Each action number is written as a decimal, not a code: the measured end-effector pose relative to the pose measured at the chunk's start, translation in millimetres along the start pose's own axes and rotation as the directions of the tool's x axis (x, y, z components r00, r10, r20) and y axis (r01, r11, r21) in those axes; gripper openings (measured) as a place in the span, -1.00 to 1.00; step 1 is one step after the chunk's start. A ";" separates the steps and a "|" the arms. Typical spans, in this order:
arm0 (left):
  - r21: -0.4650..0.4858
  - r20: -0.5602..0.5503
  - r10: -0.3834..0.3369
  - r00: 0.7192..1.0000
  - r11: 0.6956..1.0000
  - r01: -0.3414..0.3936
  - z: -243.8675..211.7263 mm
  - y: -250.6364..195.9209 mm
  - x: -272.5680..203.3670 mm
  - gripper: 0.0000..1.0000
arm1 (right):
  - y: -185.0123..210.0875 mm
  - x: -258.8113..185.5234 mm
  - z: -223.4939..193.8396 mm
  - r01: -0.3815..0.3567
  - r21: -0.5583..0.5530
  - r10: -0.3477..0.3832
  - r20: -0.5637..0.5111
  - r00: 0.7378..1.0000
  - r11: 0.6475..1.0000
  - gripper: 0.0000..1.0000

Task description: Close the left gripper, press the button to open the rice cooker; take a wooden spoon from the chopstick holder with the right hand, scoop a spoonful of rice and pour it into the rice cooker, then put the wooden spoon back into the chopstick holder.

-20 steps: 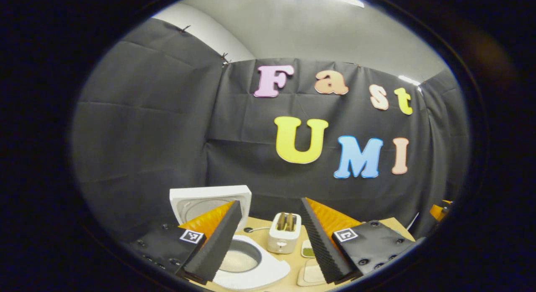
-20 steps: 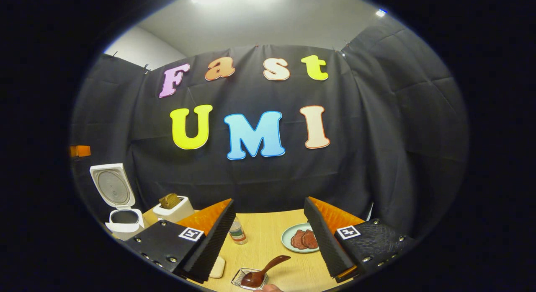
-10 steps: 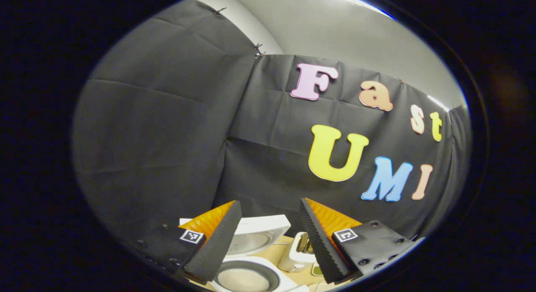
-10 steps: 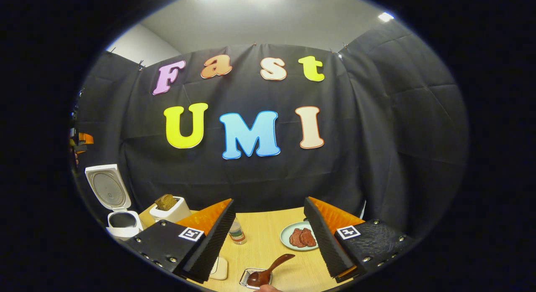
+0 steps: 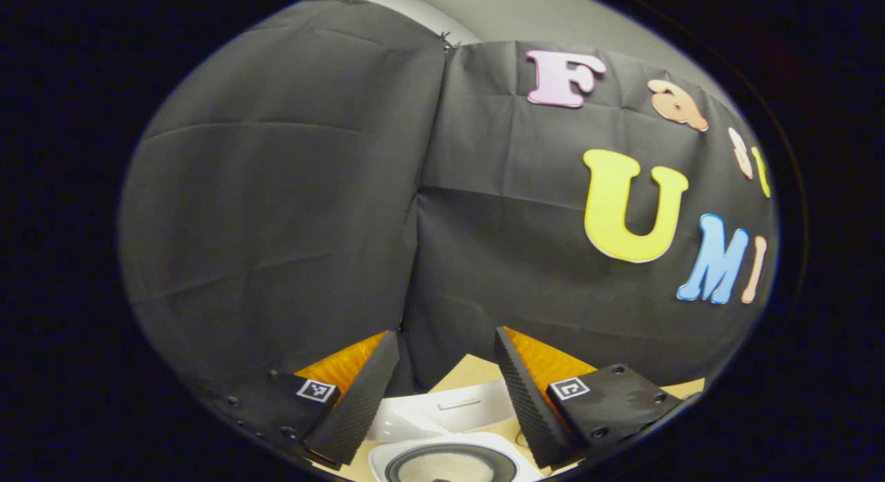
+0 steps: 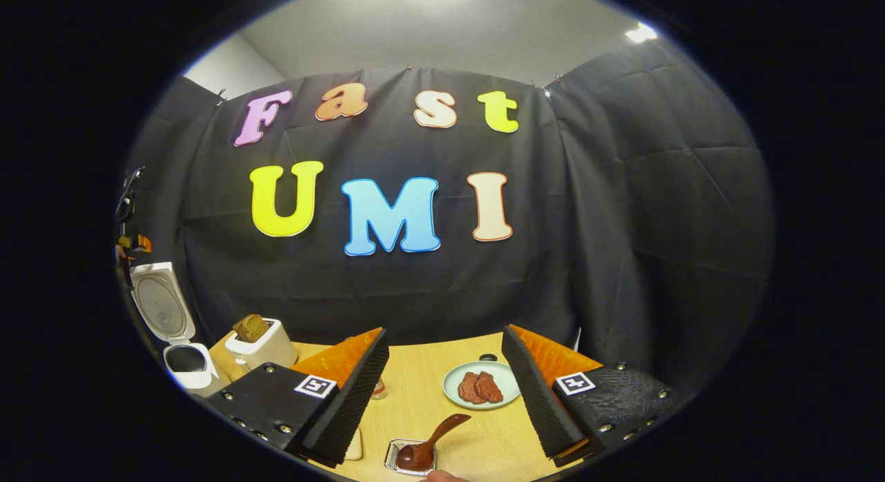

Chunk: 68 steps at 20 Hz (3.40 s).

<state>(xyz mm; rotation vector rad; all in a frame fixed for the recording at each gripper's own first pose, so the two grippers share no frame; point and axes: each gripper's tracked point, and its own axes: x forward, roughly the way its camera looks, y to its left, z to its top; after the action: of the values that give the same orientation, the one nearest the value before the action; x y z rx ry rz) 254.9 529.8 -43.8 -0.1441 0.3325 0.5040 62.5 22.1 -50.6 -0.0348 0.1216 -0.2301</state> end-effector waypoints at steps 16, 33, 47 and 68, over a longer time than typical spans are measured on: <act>0.045 -0.003 0.042 0.999 0.998 -0.042 -37.6 -14.4 -27.6 0.93 | 3.5 -0.6 15.8 -0.107 -0.001 0.107 0.046 0.993 0.994 0.99; 0.007 -0.121 -0.019 0.992 1.000 0.020 -156.4 -47.5 -126.8 0.93 | -20.1 -17.6 9.2 -0.130 0.026 0.130 0.011 0.992 0.991 0.99; 0.032 -0.266 -0.040 0.963 0.998 0.050 -245.1 -56.4 -146.1 0.93 | -22.2 -34.4 10.2 -0.132 -0.004 0.132 0.004 0.991 0.991 0.99; 0.062 -0.336 -0.069 0.939 0.994 0.095 -283.1 -53.9 -135.6 0.91 | 4.1 -38.5 -2.3 -0.147 -0.035 0.146 -0.032 0.989 0.989 0.99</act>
<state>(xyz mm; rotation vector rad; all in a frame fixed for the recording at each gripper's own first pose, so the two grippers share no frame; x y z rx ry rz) 91.7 361.0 -259.0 -0.1680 0.6742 0.3818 26.0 34.9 -48.6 -0.0595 0.1566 -0.0818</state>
